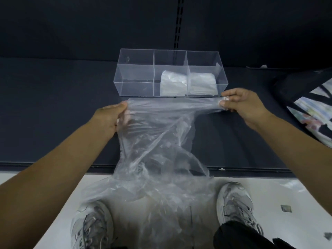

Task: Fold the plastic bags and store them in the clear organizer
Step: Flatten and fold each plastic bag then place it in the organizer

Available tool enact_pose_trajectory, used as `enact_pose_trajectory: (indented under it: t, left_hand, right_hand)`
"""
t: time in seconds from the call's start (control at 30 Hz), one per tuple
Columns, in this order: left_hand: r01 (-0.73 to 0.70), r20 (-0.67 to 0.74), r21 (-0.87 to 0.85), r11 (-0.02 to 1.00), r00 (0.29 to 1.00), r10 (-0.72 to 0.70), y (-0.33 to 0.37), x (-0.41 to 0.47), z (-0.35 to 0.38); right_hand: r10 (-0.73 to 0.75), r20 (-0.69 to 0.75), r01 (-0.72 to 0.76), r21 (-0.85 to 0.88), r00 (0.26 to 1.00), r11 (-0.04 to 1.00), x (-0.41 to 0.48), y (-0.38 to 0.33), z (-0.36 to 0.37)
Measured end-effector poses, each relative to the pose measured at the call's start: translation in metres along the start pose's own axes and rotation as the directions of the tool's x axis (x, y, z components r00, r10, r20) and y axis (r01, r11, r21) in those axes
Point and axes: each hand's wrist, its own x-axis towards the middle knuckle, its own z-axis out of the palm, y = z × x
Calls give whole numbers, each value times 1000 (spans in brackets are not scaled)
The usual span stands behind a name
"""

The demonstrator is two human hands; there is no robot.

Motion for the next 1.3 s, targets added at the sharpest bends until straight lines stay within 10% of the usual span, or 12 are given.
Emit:
enact_pose_trajectory:
  t: [0.23, 0.5, 0.8, 1.0, 1.3]
  left_hand:
    - [-63, -82, -19, 998, 995, 61, -2, 2, -14]
    - [114, -4, 132, 985, 993, -115, -48, -69, -69]
    - [273, 152, 140, 952, 944, -293, -65, -96, -60]
    - [195, 63, 44, 980, 978, -198, -71, -90, -70]
    - [28, 43, 194, 981, 998, -37, -83, -99, -58]
  right_hand:
    - [155, -321, -127, 105, 934, 986, 3, 9, -10]
    - [274, 339, -296, 14, 900, 955, -106, -15, 32]
    - [359, 548, -458, 49, 756, 888, -123, -25, 54]
    - [307, 455, -419, 169, 836, 892, -102, -9, 16]
    - [284, 149, -272, -97, 947, 957, -97, 25, -19]
